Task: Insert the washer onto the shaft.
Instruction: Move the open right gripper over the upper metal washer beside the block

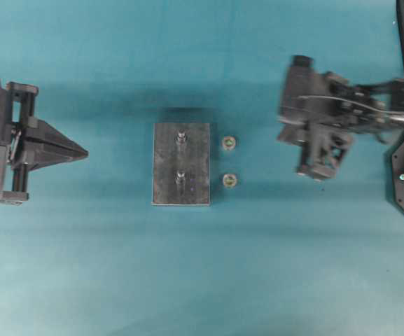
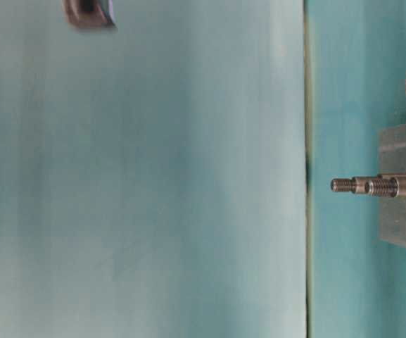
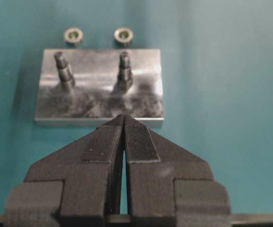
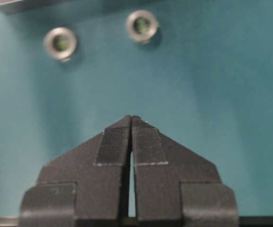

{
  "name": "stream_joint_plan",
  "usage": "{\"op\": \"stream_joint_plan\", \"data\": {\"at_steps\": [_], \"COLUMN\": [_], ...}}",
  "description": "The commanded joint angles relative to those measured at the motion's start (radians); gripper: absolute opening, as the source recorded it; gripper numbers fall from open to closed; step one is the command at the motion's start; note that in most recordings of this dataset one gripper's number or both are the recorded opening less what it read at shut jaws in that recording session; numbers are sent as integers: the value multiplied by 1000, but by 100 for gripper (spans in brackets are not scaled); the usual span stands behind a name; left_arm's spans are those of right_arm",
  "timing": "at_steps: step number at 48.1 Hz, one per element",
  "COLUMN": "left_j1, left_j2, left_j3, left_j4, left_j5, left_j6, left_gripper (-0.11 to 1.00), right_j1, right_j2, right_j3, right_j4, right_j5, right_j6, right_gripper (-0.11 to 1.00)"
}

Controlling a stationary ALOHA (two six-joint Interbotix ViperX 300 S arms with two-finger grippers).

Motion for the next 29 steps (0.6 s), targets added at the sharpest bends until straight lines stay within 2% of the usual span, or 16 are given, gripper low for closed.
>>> {"op": "stream_joint_plan", "data": {"at_steps": [1, 4, 7, 19, 29], "left_j1": [-6, -8, -9, -14, -18], "left_j2": [-9, -15, -21, -37, -38], "left_j3": [-21, -18, -17, -9, -3], "left_j4": [2, 3, 3, 3, 3], "left_j5": [9, 20, 29, 43, 43], "left_j6": [0, 2, 0, 0, -2], "left_gripper": [0, 0, 0, 0, 0], "right_j1": [-12, -12, -12, -8, -2], "right_j2": [66, 107, 147, 298, 382], "right_j3": [-78, -115, -152, -276, -308], "right_j4": [0, 3, 8, 8, 12], "right_j5": [17, 26, 40, 89, 104], "right_j6": [-35, -64, -80, -92, -92], "right_gripper": [2, 7, 19, 87, 88]}}
